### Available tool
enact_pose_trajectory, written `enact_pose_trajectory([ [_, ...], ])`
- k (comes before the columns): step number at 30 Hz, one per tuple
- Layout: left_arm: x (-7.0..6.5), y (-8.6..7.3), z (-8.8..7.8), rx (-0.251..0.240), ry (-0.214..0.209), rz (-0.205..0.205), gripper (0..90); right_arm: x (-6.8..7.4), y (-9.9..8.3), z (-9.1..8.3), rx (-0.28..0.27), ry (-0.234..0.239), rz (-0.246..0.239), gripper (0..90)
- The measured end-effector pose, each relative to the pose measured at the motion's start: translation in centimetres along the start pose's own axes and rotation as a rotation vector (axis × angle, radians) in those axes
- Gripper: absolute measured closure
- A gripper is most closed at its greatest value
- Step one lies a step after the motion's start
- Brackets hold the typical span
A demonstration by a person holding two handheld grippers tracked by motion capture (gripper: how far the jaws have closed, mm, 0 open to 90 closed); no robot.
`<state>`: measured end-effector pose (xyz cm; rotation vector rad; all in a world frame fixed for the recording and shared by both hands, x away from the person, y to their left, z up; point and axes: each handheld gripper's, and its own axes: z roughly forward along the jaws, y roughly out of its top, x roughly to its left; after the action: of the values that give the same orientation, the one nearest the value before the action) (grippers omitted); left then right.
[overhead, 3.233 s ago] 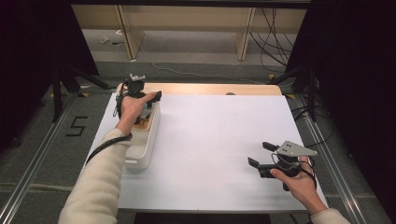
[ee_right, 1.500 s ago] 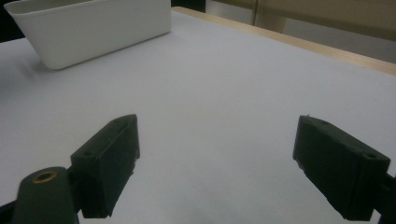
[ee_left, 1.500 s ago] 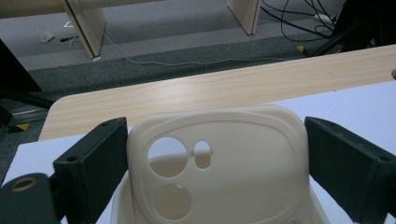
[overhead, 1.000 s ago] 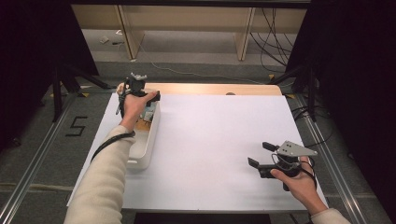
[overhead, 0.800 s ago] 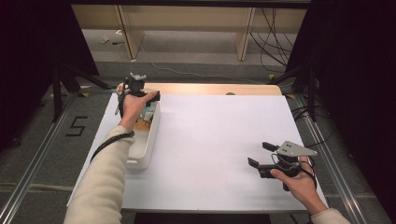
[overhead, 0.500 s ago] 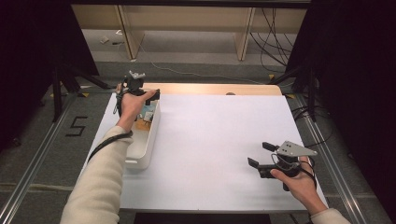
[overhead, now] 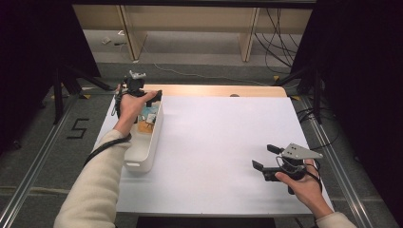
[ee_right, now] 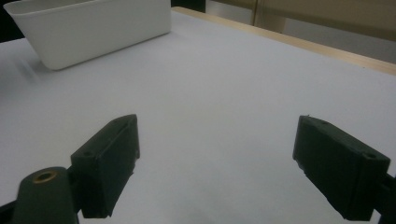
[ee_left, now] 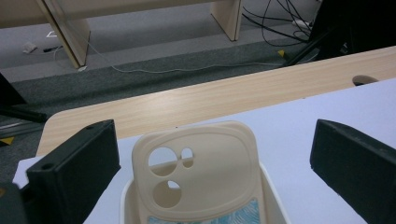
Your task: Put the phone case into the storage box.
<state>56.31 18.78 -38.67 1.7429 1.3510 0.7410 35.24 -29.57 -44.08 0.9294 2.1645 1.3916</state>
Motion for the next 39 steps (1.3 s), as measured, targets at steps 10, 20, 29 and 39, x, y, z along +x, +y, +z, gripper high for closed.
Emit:
enact_pose_trajectory([
  [10,-0.3,-0.1,-1.7,-0.001,-0.029,0.007,1.3,0.0,0.0,0.0,-0.001,-0.001,-0.001,15.5],
  [20,-0.6,-0.4,-3.2,-0.006,-0.062,0.013,2.8,0.0,0.0,0.0,-0.002,-0.002,-0.002,15.5],
  [29,-0.8,-1.3,-4.6,-0.012,-0.095,0.021,3.0,0.0,0.0,0.0,-0.002,-0.003,-0.001,15.5],
  [39,-1.2,-2.4,-6.1,-0.007,-0.111,0.041,3.5,0.0,0.1,0.0,0.001,-0.005,-0.001,15.5],
])
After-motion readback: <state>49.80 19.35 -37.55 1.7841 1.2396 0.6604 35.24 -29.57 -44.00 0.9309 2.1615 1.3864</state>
